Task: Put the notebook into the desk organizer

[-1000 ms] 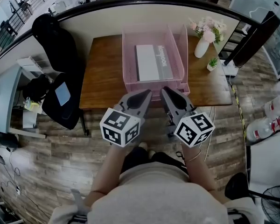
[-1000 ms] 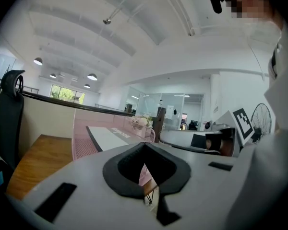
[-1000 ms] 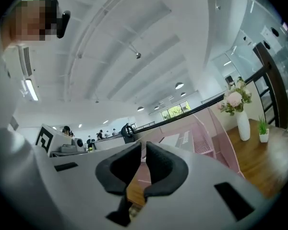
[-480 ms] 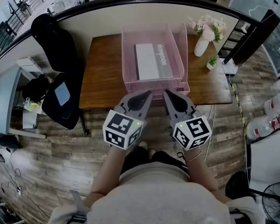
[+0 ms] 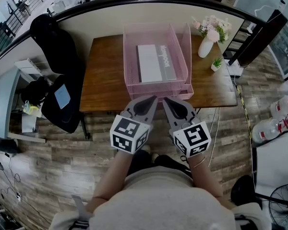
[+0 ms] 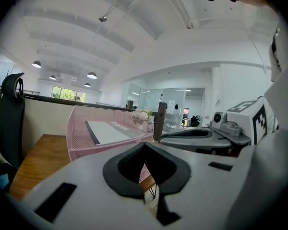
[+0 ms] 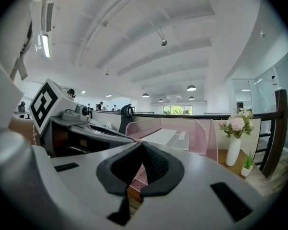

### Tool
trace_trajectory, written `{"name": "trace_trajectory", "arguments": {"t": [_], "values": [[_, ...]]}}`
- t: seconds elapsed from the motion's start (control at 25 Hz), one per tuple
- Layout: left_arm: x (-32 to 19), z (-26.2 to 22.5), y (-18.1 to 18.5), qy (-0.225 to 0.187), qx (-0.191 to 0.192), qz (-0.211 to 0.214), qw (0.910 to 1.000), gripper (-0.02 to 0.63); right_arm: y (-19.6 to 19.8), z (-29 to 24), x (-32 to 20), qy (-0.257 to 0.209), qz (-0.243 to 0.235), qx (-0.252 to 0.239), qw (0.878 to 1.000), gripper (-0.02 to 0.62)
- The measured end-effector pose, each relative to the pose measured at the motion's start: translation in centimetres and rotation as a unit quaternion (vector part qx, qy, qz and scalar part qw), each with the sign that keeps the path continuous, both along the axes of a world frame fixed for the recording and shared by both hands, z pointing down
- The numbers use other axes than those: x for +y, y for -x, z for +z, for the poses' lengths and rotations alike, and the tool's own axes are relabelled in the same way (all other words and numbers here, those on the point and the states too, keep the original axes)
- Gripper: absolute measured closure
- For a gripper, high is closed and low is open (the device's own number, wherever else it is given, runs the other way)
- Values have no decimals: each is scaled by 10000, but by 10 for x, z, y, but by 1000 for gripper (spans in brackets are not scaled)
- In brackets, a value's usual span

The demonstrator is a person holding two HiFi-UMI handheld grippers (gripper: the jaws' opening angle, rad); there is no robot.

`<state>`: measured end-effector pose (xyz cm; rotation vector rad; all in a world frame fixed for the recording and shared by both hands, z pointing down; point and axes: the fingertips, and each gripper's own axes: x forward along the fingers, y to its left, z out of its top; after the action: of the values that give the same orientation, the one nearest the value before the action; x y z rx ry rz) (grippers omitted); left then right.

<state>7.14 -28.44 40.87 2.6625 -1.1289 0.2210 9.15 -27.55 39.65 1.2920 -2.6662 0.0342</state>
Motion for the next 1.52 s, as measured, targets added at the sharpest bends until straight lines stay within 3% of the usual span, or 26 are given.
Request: {"name": "trace_trajectory", "arguments": {"t": [0.44, 0.64, 1.52], "values": [[-2, 10, 3, 224, -92, -120, 9996, 595, -4, 7, -1, 51, 63, -45, 10000, 586], [-3, 11, 3, 334, 67, -128, 9993, 595, -8, 4, -7, 1, 208, -88, 9997, 586], [-10, 10, 4, 328, 152, -109, 9993, 595, -9, 5, -16, 31, 234, -58, 9997, 586]]}}
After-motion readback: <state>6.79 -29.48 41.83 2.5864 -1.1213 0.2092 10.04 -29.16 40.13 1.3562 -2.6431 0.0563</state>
